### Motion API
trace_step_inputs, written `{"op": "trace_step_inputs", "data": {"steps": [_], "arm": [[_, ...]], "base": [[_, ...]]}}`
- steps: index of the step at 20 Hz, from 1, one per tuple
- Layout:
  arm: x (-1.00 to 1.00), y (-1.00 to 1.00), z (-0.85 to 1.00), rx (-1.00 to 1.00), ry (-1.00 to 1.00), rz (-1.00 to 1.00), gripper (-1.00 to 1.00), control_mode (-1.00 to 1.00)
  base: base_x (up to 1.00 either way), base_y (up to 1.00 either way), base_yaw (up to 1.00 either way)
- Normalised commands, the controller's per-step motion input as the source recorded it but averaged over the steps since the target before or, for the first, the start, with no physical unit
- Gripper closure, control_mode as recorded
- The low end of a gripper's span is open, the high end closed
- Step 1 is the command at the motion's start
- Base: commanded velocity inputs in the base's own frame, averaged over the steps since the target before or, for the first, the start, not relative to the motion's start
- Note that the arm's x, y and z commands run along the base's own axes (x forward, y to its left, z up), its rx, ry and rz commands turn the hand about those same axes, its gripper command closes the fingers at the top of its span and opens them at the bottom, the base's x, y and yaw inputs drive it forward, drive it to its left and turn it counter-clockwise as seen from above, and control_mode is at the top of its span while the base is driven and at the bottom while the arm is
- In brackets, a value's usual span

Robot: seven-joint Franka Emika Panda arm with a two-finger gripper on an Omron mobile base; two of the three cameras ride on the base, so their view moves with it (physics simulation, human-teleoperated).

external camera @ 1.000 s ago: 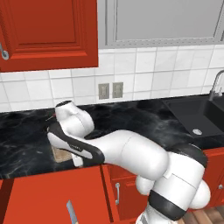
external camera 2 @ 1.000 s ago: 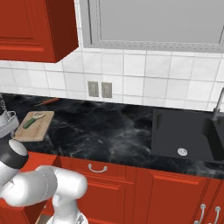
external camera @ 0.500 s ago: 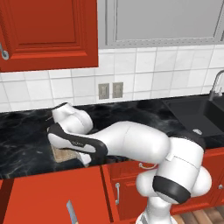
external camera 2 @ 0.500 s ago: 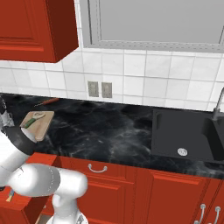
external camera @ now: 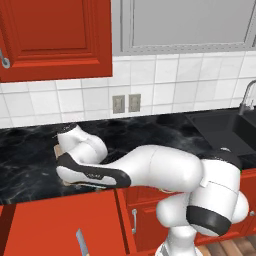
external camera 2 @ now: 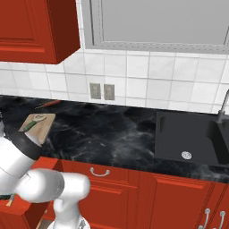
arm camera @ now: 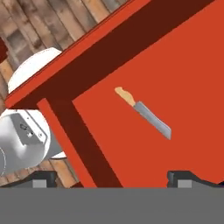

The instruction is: Open the drawer on the left and place the cutting tools on the cutting board.

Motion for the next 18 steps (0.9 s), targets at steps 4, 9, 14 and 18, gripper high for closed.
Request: {"op": "trace_step_inputs", "data": {"steps": [4, 9, 14, 18], "arm": [[-0.02, -0.70, -1.00, 0.70, 0.13, 0.32, -1.00, -1.00], [0.00, -0.35, -0.45, 0.44, 0.04, 0.12, -1.00, -1.00], [0.00, 0.31, 0.00, -0.03, 0.00, 0.00, -1.00, -1.00], [0.07, 0.42, -0.01, -0.08, 0.05, 0.02, -1.00, -1.00]], "base": [[0.00, 0.00, 0.00], [0.00, 0.00, 0.00], [0.00, 0.00, 0.00], [0.00, 0.00, 0.00]]}}
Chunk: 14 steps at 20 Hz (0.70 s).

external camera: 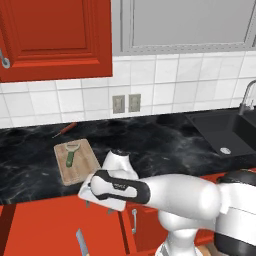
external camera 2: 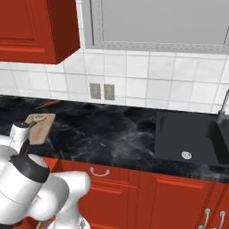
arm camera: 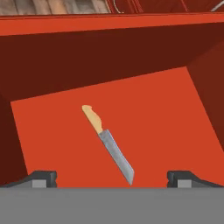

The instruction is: Open the drawer on the left and place the cutting tools on the cutting board.

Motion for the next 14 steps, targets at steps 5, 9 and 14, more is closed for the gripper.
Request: {"op": "trace_step_inputs", "data": {"steps": [5, 9, 14], "arm": [[0.37, 0.18, -0.27, -0.08, 0.19, 0.12, -1.00, -1.00], [0.28, 0.00, -0.32, 0.01, 0.23, 0.15, -1.00, -1.00], [-0.05, 0.07, -0.09, 0.00, 0.00, 0.02, -1.00, -1.00]], "base": [[0.00, 0.00, 0.00], [0.00, 0.00, 0.00], [0.00, 0.00, 0.00]]}}
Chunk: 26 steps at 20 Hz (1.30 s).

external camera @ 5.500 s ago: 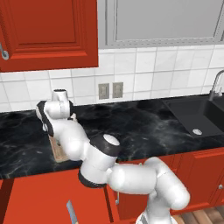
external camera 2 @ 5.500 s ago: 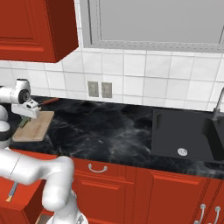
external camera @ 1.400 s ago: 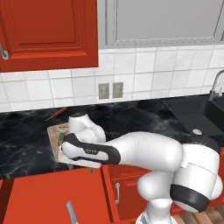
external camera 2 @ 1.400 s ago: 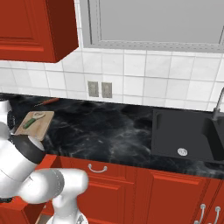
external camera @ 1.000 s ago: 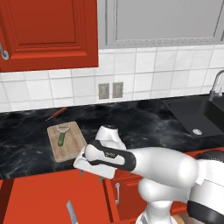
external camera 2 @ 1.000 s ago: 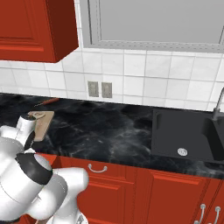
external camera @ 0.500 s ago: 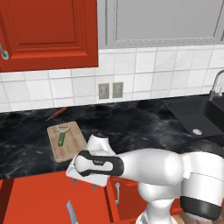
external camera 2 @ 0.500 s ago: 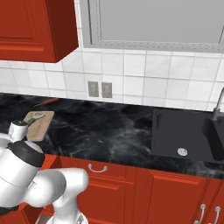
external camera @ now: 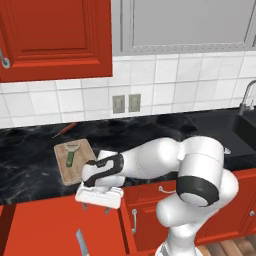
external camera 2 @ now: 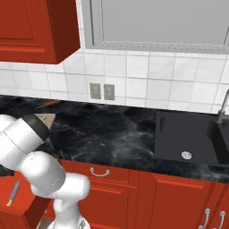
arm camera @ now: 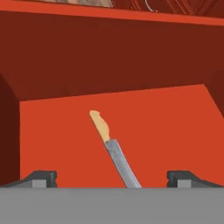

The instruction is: Open the drawer on the left and place the cutting tools on the cutting board.

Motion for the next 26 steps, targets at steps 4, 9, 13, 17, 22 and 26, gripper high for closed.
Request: {"op": "trace_step_inputs", "data": {"steps": [4, 9, 13, 17, 22, 26], "arm": [[-0.35, 0.30, -0.24, -0.08, 0.00, 0.11, -1.00, -1.00], [-0.50, 0.17, -0.33, -0.13, 0.00, 0.15, -1.00, -1.00], [-0.24, 0.03, -0.36, -0.09, 0.00, 0.14, -1.00, -1.00], [-0.08, 0.00, -0.32, -0.04, 0.00, 0.13, -1.00, -1.00], [-0.02, 0.00, -0.25, -0.01, 0.00, 0.11, -1.00, -1.00], [0.00, 0.01, -0.25, 0.00, 0.00, 0.06, -1.00, -1.00]], "base": [[0.00, 0.00, 0.00], [0.00, 0.00, 0.00], [0.00, 0.00, 0.00], [0.00, 0.00, 0.00], [0.00, 0.00, 0.00], [0.00, 0.00, 0.00]]}}
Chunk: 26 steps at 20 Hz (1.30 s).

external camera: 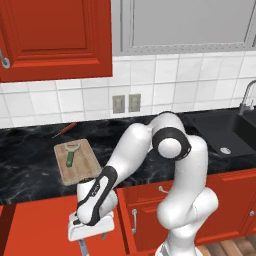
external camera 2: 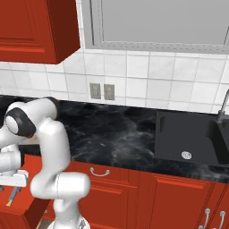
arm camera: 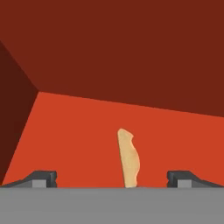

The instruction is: Open the drawer on the left and place the cutting tools on the cutting board.

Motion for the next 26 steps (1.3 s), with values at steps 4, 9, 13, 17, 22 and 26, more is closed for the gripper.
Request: {"op": "trace_step_inputs", "data": {"steps": [4, 9, 13, 17, 22, 26], "arm": [[0.00, 0.04, -0.43, 0.00, 0.00, 0.04, -1.00, -1.00], [0.00, 0.20, -0.38, 0.00, 0.00, 0.00, -1.00, -1.00], [0.00, 0.41, -0.18, 0.00, -0.10, 0.00, -1.00, -1.00], [0.01, 0.27, -0.07, 0.00, -0.11, 0.00, -1.00, -1.00], [0.00, 0.15, -0.16, 0.00, -0.03, 0.00, -1.00, -1.00], [0.00, 0.01, -0.22, 0.00, 0.00, 0.00, -1.00, -1.00]], "base": [[0.00, 0.00, 0.00], [0.00, 0.00, 0.00], [0.00, 0.00, 0.00], [0.00, 0.00, 0.00], [0.00, 0.00, 0.00], [0.00, 0.00, 0.00]]}}
